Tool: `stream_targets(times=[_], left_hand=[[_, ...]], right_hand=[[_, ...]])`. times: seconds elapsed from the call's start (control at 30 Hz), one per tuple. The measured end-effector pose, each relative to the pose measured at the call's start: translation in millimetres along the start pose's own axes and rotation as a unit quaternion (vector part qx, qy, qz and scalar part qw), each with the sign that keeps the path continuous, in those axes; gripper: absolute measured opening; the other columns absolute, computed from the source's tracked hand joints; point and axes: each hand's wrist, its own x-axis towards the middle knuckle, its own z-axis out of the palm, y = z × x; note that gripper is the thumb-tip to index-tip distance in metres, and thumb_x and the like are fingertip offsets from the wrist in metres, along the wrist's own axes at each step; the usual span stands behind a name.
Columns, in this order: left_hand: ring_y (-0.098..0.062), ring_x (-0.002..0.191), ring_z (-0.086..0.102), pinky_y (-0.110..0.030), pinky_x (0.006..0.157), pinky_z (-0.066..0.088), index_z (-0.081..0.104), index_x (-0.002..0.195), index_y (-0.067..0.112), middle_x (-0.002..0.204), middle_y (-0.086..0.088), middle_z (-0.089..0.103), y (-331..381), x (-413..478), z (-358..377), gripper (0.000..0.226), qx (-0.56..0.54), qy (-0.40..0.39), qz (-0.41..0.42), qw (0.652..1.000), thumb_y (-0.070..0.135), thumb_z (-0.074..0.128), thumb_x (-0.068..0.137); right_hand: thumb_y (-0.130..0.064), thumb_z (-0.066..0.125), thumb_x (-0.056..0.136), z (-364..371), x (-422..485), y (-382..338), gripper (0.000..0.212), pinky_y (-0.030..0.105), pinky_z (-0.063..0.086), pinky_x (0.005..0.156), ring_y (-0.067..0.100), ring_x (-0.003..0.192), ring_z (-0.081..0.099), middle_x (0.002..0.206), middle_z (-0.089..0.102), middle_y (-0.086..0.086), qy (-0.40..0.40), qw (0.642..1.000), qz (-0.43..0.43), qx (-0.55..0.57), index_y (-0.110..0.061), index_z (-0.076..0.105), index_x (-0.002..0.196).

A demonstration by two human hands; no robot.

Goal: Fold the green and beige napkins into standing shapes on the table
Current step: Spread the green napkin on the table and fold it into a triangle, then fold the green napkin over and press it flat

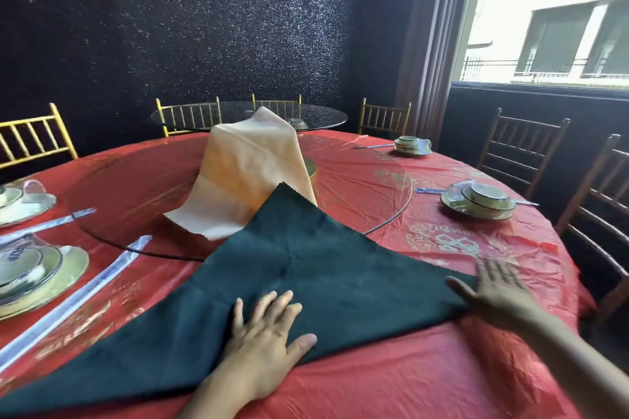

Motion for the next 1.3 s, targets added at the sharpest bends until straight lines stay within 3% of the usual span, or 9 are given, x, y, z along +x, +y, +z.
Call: stream_targets(times=[0.17, 0.23, 0.37, 0.53, 0.87, 1.0, 1.07, 1.13, 1.3], left_hand=[[-0.009, 0.143, -0.009, -0.051, 0.113, -0.010, 0.014, 0.144, 0.033, 0.156, 0.016, -0.003, 0.1, -1.3, 0.4, 0.132, -0.022, 0.004, -0.001, 1.000, 0.085, -0.034, 0.032], [-0.009, 0.143, -0.008, -0.051, 0.114, -0.009, 0.015, 0.144, 0.032, 0.156, 0.014, -0.002, -0.2, -2.3, 2.5, 0.098, -0.020, 0.003, 0.002, 1.000, 0.082, -0.010, 0.064], [-0.009, 0.143, -0.007, -0.052, 0.114, -0.009, 0.016, 0.144, 0.030, 0.156, 0.014, -0.002, 2.3, -2.8, -0.8, 0.091, -0.018, 0.011, 0.014, 1.000, 0.060, -0.011, 0.062], [-0.003, 0.142, -0.012, -0.045, 0.115, -0.013, 0.006, 0.147, 0.035, 0.156, 0.017, -0.007, -18.8, -9.7, -3.7, 0.099, -0.030, 0.008, 0.034, 0.999, 0.072, -0.015, 0.058], [0.020, 0.131, -0.016, -0.011, 0.106, -0.019, 0.015, 0.130, 0.058, 0.146, 0.032, -0.003, -180.0, -75.8, -20.0, 0.084, -0.042, 0.073, -0.009, 0.996, 0.091, -0.012, 0.058], [-0.003, 0.114, 0.043, -0.018, 0.096, 0.028, 0.057, 0.119, 0.021, 0.120, 0.006, 0.060, -201.8, -94.3, -30.8, 0.070, -0.008, 0.216, -0.053, 0.975, 0.069, 0.016, 0.088], [-0.005, 0.095, 0.052, -0.020, 0.082, 0.036, 0.059, 0.103, 0.022, 0.102, 0.011, 0.061, -199.6, -102.7, -28.6, 0.048, -0.044, 0.283, -0.075, 0.955, 0.060, 0.035, 0.089], [-0.007, 0.083, 0.058, -0.021, 0.075, 0.040, 0.055, 0.089, 0.035, 0.091, 0.013, 0.061, -193.4, -109.4, -28.4, 0.012, -0.111, 0.286, -0.113, 0.945, 0.044, 0.062, 0.083], [-0.008, 0.066, 0.052, -0.011, 0.066, 0.036, 0.054, 0.068, 0.035, 0.075, 0.002, 0.057, -193.7, -109.1, -30.7, 0.034, -0.170, 0.207, -0.165, 0.949, 0.017, 0.083, 0.065]], right_hand=[[-0.081, -0.037, 0.034, 14.0, -55.6, -132.5, 0.139, 0.023, -0.012, 0.110, 0.016, 0.144, -0.005, 0.157, -0.002, 0.007, 0.033, 0.948, -0.313, 0.040, -0.015, 0.009, 0.148], [-0.077, -0.035, 0.038, 25.1, -64.9, -163.5, 0.133, 0.024, -0.019, 0.106, 0.013, 0.142, -0.013, 0.157, -0.003, 0.006, 0.024, 0.923, -0.381, 0.053, -0.015, 0.007, 0.148], [-0.079, -0.031, 0.049, 44.1, -57.5, -172.4, 0.122, 0.012, -0.024, 0.101, 0.009, 0.136, -0.020, 0.156, -0.007, -0.001, 0.044, 0.912, -0.406, 0.038, -0.017, 0.005, 0.148], [-0.057, 0.002, 0.095, 46.5, -58.1, -172.7, 0.075, 0.023, 0.010, 0.104, 0.002, 0.111, 0.058, 0.117, 0.065, -0.009, 0.042, 0.940, -0.339, -0.018, -0.027, 0.069, 0.110], [-0.059, 0.005, 0.094, 52.2, -58.3, -173.2, 0.073, 0.021, 0.011, 0.103, 0.005, 0.104, 0.063, 0.113, 0.068, -0.007, 0.027, 0.931, -0.363, -0.035, -0.025, 0.068, 0.110], [-0.059, 0.006, 0.094, 56.4, -55.7, -171.3, 0.063, 0.021, 0.007, 0.106, 0.004, 0.104, 0.063, 0.114, 0.067, -0.008, 0.033, 0.933, -0.355, -0.049, -0.024, 0.052, 0.120], [-0.069, 0.000, 0.088, 46.2, -57.7, -172.5, 0.084, 0.018, -0.003, 0.110, 0.004, 0.116, 0.055, 0.127, 0.059, -0.004, 0.038, 0.938, -0.337, -0.067, -0.018, 0.055, 0.125], [-0.090, -0.019, 0.055, 44.1, -48.2, -172.2, 0.127, 0.011, -0.014, 0.106, 0.005, 0.140, 0.018, 0.151, 0.014, -0.002, 0.079, 0.922, -0.379, -0.004, -0.012, 0.028, 0.144], [-0.092, -0.028, 0.021, 22.4, -52.5, -176.3, 0.150, 0.019, -0.007, 0.111, 0.009, 0.143, -0.007, 0.156, -0.008, -0.003, -0.036, 0.924, -0.381, 0.014, -0.020, 0.004, 0.149]])
